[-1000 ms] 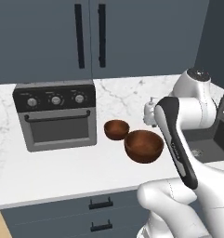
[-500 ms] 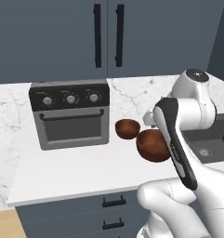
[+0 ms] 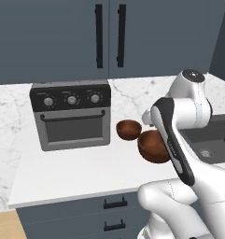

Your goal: Pick up the bowls on the counter and stack them on top of one another in the open cabinet. Place the smaller bowl on top of the larger bowl.

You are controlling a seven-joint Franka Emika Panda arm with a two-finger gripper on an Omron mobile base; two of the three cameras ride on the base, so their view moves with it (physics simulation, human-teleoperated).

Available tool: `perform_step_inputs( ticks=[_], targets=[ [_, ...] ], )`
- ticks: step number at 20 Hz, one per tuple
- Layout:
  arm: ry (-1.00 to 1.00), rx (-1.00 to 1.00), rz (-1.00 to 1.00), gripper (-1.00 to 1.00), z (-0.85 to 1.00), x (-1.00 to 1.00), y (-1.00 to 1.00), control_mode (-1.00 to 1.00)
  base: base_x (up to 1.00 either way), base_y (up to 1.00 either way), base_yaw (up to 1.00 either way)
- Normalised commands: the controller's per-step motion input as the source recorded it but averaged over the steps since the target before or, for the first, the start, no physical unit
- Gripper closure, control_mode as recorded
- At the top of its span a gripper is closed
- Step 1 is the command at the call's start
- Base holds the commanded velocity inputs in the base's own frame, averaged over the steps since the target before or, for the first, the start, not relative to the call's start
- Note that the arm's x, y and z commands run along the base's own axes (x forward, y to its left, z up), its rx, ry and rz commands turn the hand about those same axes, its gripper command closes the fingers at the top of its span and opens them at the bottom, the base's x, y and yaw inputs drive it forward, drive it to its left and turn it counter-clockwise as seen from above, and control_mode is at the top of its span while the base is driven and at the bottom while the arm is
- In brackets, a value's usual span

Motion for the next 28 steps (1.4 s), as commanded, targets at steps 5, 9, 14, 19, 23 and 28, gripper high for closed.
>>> perform_step_inputs(
  ticks=[5,9,14,19,23,28],
  targets=[
    [0.0,-0.01,-0.01,-1.0,-0.28,0.84,-0.12,-1.0,0.0,0.0,0.0],
    [-0.01,0.0,-0.01,-1.0,-0.41,0.62,-0.28,-1.0,0.0,0.0,0.0],
    [-0.04,0.0,-0.01,-1.0,-0.38,0.5,-0.23,-1.0,0.0,0.0,0.0],
    [0.0,0.0,-0.02,-1.0,-0.44,0.64,-0.04,-1.0,0.0,0.0,0.0],
    [0.0,0.0,-0.01,-1.0,-0.3,0.62,-0.06,-1.0,0.0,0.0,0.0],
    [0.0,0.0,0.0,-1.0,-0.19,0.3,-0.2,-1.0,0.0,0.0,0.0]
  ],
)
